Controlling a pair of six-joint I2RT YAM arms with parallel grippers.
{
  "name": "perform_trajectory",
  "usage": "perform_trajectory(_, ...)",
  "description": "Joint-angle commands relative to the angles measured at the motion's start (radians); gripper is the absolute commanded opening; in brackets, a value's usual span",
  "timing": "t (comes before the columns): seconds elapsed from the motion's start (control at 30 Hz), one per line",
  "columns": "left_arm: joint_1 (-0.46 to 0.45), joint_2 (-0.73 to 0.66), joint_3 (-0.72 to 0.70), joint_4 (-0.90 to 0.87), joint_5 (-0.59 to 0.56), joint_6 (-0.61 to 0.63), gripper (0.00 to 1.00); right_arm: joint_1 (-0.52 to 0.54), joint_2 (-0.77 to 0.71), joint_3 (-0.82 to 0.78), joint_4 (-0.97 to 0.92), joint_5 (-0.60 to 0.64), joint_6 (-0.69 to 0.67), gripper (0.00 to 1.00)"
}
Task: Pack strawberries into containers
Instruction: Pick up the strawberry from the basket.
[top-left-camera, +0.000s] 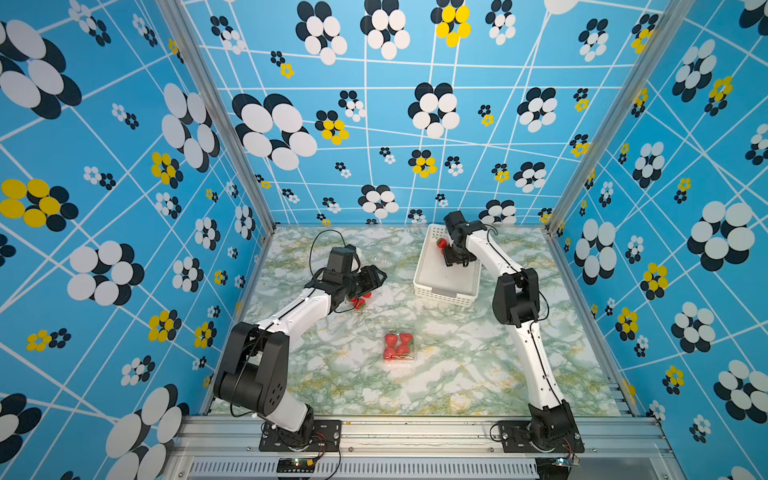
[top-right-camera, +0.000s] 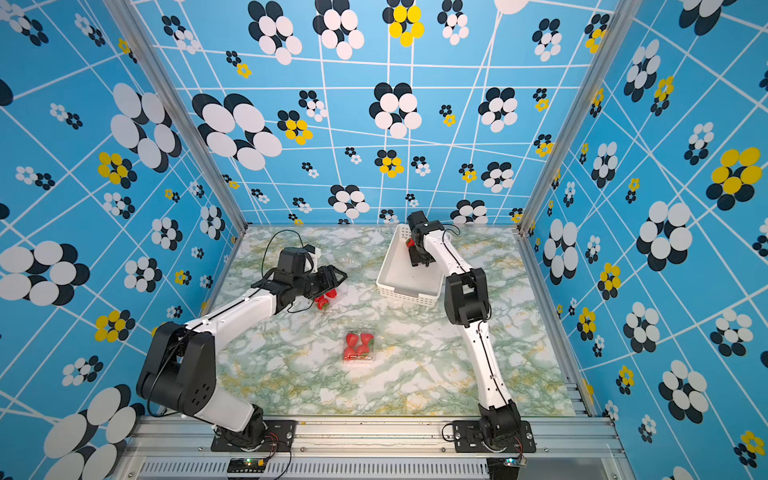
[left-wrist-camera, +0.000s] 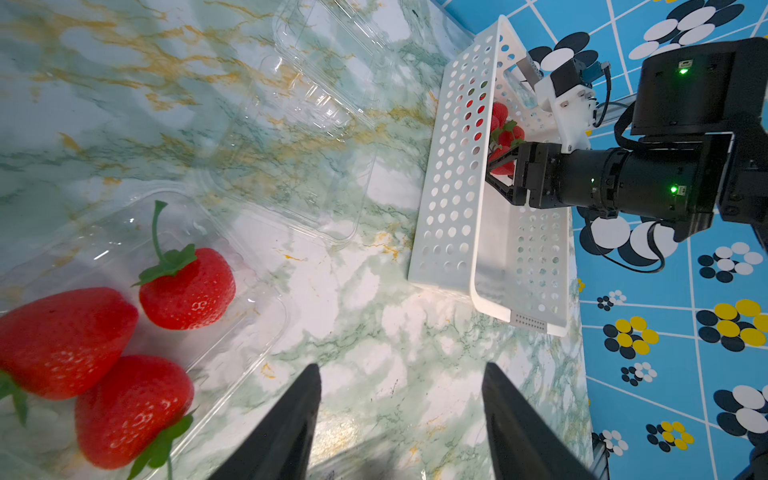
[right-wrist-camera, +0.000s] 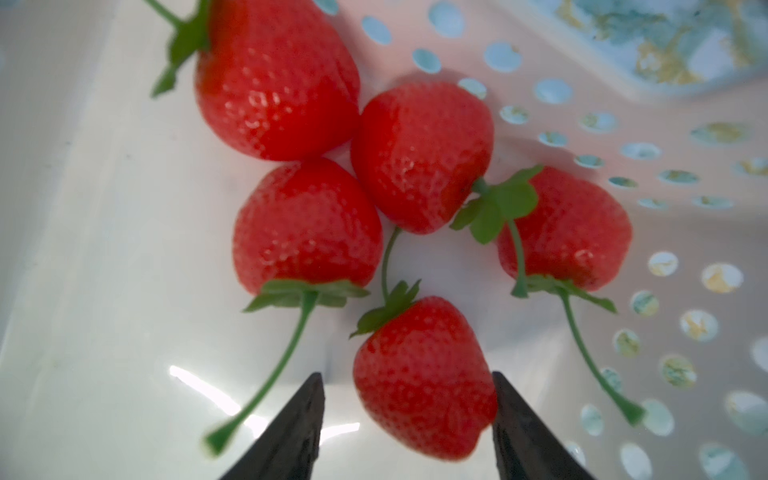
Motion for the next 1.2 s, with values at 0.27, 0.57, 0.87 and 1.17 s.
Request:
perform_trajectory(0.27, 0.013, 0.013, 0.035, -0.027, -0.005, 0.011, 0.63, -0.013, 0.059, 0.051, 0.052, -0.073, 0.002, 0.64)
perform_trajectory(0.57, 0.021, 0.003, 0.028, -0.031, -0.006, 0.014, 0.63, -0.013, 0.081, 0.078, 0.034, -0.093, 0.020, 0.61)
perform_trajectory(0.87, 0.024, 0.006, 0.020, -0.020, -0.001, 0.010, 0.63, -0.013, 0.063, 0.045, 0.010, -0.107, 0.025, 0.49)
perform_trajectory(1.17, 0.027, 0.004, 0.008, -0.008, 0.002, 0.005, 0.63, -0.013, 0.046, 0.020, 0.010, -0.111, 0.041, 0.32)
